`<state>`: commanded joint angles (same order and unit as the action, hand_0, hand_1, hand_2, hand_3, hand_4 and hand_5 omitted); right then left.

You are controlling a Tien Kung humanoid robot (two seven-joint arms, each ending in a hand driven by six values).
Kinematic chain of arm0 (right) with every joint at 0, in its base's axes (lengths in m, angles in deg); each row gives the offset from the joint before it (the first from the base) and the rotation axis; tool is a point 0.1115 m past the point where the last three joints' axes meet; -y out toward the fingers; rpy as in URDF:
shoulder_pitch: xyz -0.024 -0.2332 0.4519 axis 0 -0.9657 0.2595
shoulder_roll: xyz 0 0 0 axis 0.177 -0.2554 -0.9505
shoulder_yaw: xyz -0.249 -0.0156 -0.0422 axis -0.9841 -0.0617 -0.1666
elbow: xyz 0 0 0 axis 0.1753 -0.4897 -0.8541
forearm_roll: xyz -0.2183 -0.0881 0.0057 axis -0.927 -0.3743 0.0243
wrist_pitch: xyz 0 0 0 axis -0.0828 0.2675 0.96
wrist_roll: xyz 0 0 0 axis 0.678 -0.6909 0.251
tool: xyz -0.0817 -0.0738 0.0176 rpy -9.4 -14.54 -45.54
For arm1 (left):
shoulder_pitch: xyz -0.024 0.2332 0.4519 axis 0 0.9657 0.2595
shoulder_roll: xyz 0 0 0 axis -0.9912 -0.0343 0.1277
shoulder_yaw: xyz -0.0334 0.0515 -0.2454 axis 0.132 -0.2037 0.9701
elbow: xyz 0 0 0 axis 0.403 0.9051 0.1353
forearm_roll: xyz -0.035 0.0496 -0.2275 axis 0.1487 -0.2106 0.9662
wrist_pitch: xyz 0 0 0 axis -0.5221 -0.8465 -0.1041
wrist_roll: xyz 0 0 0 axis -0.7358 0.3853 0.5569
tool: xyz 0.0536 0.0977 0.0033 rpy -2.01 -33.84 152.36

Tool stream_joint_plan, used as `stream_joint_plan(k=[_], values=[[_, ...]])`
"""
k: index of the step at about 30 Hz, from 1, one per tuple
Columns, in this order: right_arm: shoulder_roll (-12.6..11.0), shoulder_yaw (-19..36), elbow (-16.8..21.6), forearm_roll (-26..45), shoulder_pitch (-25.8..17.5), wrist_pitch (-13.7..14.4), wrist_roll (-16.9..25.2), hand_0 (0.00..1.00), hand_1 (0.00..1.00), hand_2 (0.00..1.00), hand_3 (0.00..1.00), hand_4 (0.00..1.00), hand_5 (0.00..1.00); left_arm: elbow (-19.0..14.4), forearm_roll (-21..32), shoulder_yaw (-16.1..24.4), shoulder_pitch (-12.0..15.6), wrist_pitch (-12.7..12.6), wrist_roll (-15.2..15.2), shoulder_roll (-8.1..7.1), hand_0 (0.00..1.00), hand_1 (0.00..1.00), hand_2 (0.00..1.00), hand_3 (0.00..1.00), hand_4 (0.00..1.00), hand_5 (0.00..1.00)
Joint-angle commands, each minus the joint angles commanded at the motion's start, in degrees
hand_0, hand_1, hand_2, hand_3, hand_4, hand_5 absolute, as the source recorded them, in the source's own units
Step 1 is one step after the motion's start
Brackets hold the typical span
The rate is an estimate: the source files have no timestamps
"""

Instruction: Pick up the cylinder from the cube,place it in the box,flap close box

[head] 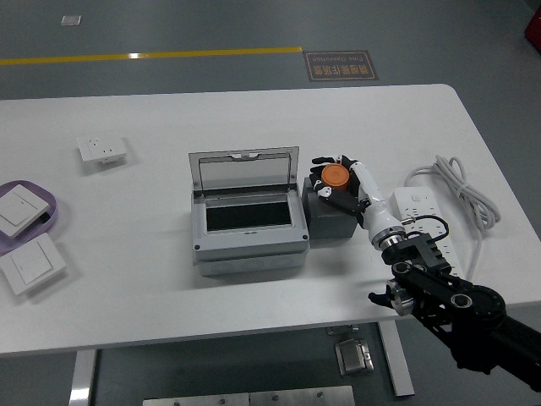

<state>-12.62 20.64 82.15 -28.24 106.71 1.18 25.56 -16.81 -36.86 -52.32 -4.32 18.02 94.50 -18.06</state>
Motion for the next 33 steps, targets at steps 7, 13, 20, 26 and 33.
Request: stream_joint_plan(k=[7,13,20,26,33], values=[[0.0,0.1,0.0,0.5,0.1,0.0,0.1,0.695,0.596,0.515,0.514,0.335,0.002,-0.1,-0.3,0.4,-0.2,-0.1,0.0,-0.18,0.635,0.621,0.551,0.642,0.713,0.312],[0.0,0.7,0.6,1.2,0.2,0.3,0.6,0.692,0.587,0.506,0.503,0.263,0.002,-0.2,-0.1,0.2,-0.2,-0.1,-0.2,-0.01,0.635,0.621,0.551,0.642,0.713,0.311],[-0.6,3.7,5.2,-0.7,-0.6,2.3,-0.2,0.628,0.563,0.478,0.436,0.002,0.002,-0.1,0.2,0.1,-0.1,-0.4,-0.5,0.18,0.634,0.620,0.551,0.640,0.713,0.310],[-1.8,7.1,13.1,-4.9,-3.3,3.3,-3.2,0.605,0.532,0.463,0.372,0.007,0.002,0.0,0.3,0.2,0.1,-0.4,-0.6,0.30,0.634,0.619,0.550,0.641,0.712,0.308],[-2.7,4.8,23.1,-9.5,-3.0,4.1,-8.4,0.340,0.262,0.348,0.287,0.002,0.002,0.0,0.4,0.2,0.2,-0.2,-0.9,0.31,0.633,0.618,0.550,0.640,0.711,0.310]])
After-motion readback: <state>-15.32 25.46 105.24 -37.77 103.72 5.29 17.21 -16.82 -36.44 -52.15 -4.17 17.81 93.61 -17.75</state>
